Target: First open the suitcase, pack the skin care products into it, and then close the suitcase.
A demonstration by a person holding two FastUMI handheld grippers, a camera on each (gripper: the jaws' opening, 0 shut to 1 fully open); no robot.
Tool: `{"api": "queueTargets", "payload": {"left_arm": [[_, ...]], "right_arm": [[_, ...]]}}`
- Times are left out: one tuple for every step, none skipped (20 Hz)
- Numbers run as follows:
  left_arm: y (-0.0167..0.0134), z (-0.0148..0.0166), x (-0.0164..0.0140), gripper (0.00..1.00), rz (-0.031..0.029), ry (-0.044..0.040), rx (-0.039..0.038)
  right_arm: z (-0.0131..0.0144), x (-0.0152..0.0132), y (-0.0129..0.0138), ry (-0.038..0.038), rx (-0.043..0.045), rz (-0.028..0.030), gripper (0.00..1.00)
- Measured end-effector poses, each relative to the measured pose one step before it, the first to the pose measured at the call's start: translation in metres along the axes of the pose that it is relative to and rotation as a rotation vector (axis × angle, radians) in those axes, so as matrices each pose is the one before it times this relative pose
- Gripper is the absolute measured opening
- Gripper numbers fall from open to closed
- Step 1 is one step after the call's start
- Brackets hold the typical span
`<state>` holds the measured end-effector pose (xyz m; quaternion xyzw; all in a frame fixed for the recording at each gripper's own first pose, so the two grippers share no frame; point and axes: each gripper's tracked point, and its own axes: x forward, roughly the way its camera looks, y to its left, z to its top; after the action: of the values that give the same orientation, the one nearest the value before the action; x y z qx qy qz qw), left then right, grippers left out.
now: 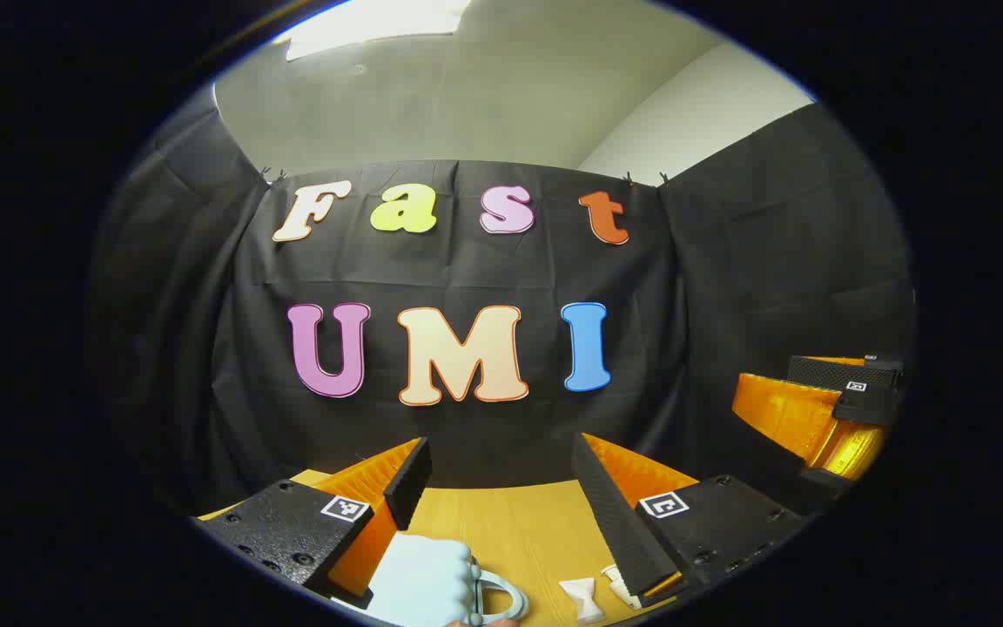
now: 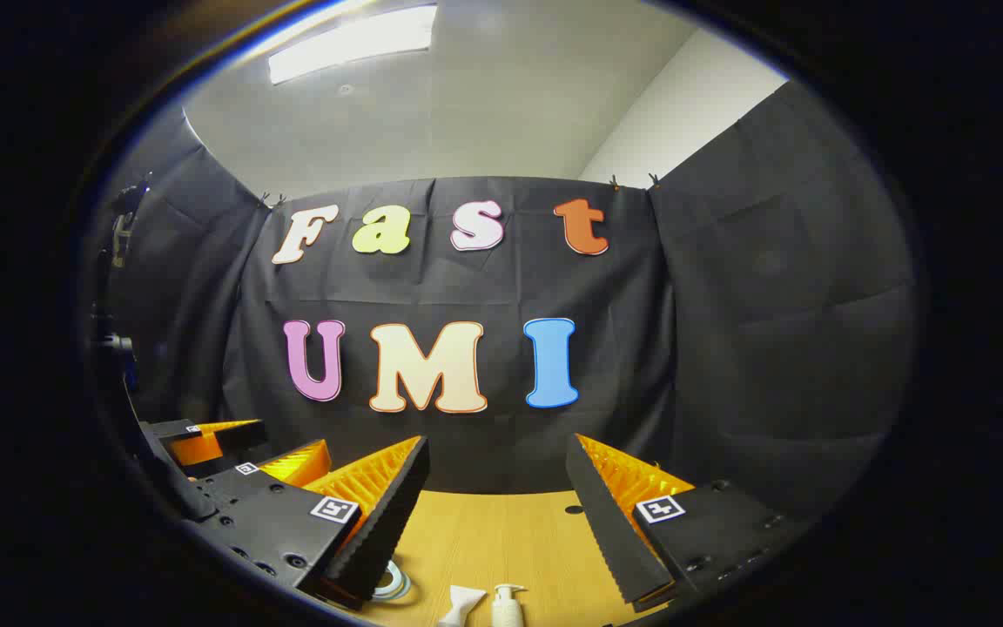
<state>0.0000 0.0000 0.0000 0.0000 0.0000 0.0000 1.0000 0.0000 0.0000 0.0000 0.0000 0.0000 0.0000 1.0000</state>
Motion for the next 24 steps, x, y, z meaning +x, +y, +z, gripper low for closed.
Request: {"api": "queueTargets", "payload": {"left_arm": [[0.00073, -0.00091, 0.00066, 0.96, 0.00747, 0.00034, 0.00634], [-0.00071, 0.00013, -0.00108, 0.99, 0.00399, -0.00161, 0.00321], [0.00004, 0.00092, -0.00061, 0.99, 0.0058, -0.00393, 0.00469], [-0.00034, 0.00058, -0.00016, 0.96, 0.00199, -0.00058, 0.00467], [0.00067, -0.00111, -0.00018, 0.96, 0.00463, 0.00029, 0.00437], [0.00132, -0.00126, -0.00098, 0.96, 0.00737, 0.00541, 0.00264], [0.00218, 0.00017, -0.0006, 0.96, 0.00948, 0.00125, 0.0025], [0.0027, -0.00193, 0.0014, 0.96, 0.01053, 0.00515, 0.00498], [0.00332, -0.00411, 0.00044, 0.96, 0.01247, 0.01278, 0.00402], [0.00095, -0.0029, 0.00024, 0.96, 0.00827, 0.00991, -0.01083], [0.00192, -0.0029, 0.00085, 0.96, 0.00605, 0.01029, -0.01065], [0.00261, -0.00205, 0.00037, 0.96, 0.00809, 0.00707, -0.00266], [0.00304, -0.00106, 0.00041, 0.96, 0.0092, 0.00441, 0.00021], [0.0011, -0.0013, -0.00017, 0.96, 0.00497, 0.00522, -0.00014], [-0.00106, -0.00361, 0.00011, 0.96, -0.00103, 0.00551, -0.00031], [-0.00082, -0.00396, 0.00037, 0.96, -0.00114, 0.00624, 0.00367], [-0.00087, -0.00673, 0.00019, 0.96, -0.00318, 0.01375, 0.00968], [-0.00484, -0.01233, 0.0018, 0.96, -0.01686, 0.02688, 0.01903], [-0.00246, -0.01061, 0.00194, 0.96, -0.00589, 0.02665, 0.01358], [-0.00404, -0.01435, 0.00079, 0.96, -0.00984, 0.02891, 0.00959], [-0.00381, -0.01218, 0.0026, 0.97, -0.01079, 0.03297, 0.00683], [-0.00569, -0.01481, 0.0037, 0.97, -0.01421, 0.03387, 0.00631], [-0.00414, -0.01324, 0.00359, 0.97, -0.00964, 0.03598, 0.00741], [-0.0044, -0.01338, 0.00411, 0.96, -0.01138, 0.03369, 0.00971]], "right_arm": [[-0.00204, 0.00055, 0.00148, 0.00106, 0.00188, 0.01019, 0.99], [-0.00122, 0.00194, 0.00175, 0.00179, 0.00185, 0.01156, 0.99], [-0.00184, 0.00176, 0.00143, 0.00213, 0.004, 0.01435, 0.99], [-0.00018, 0.00186, 0.00164, -0.0027, 0.00094, 0.00894, 0.99], [-0.00207, 0.00209, 0.00084, -0.00117, 0.00095, 0.00721, 0.99], [-0.00276, 0.00187, 0.00223, 0.00467, 0.00428, 0.01218, 0.99], [-0.0044, 0.00275, 0.00225, 0.00803, 0.00742, 0.01238, 0.99], [-0.00247, 0.0026, 0.00033, 0.00422, 0.00537, 0.0078, 0.99], [-0.00242, 0.00281, 0.00029, 0.00529, 0.00577, 0.00848, 0.99], [-0.00094, 0.00206, -0.00136, 0.00225, 0.00151, 0.00468, 0.99], [-0.00119, 0.0009, -0.00216, -0.00306, -0.0022, 0.00255, 0.99], [0.00017, 0.00066, -0.00215, -0.00182, -0.0029, 0.00133, 0.99], [-0.00287, 0.0007, -0.00181, 0.00459, -0.00059, -0.00099, 0.99], [-0.00203, 0.00015, -0.00191, 0.00671, 0.00289, 0.00072, 0.99], [-0.00267, 0.00048, -0.00142, 0.00655, 0.00269, -0.00096, 0.99], [-0.00226, 0.00098, -0.00308, 0.00547, 0.00166, -0.00213, 0.99], [-0.00399, 0.00133, -0.00263, 0.00894, -0.00106, -0.00186, 0.99], [-0.00663, 0.00089, -0.00336, 0.0181, -0.0057, -0.00222, 0.99], [-0.00475, 0.00055, -0.00286, 0.01159, -0.00572, -0.00293, 0.99], [-0.00394, -0.00026, -0.00347, 0.01011, -0.00582, -0.00527, 0.99], [-0.0039, 0.0003, -0.00376, 0.01112, -0.00447, -0.00404, 0.99], [-0.00507, -0.00086, -0.00302, 0.01402, -0.00393, -0.00508, 0.99], [-0.00443, -0.0007, -0.00267, 0.01601, 0.00061, -0.00319, 0.99], [-0.00388, 0.00054, -0.00306, 0.0131, 0.00134, -0.0063, 0.99]]}}
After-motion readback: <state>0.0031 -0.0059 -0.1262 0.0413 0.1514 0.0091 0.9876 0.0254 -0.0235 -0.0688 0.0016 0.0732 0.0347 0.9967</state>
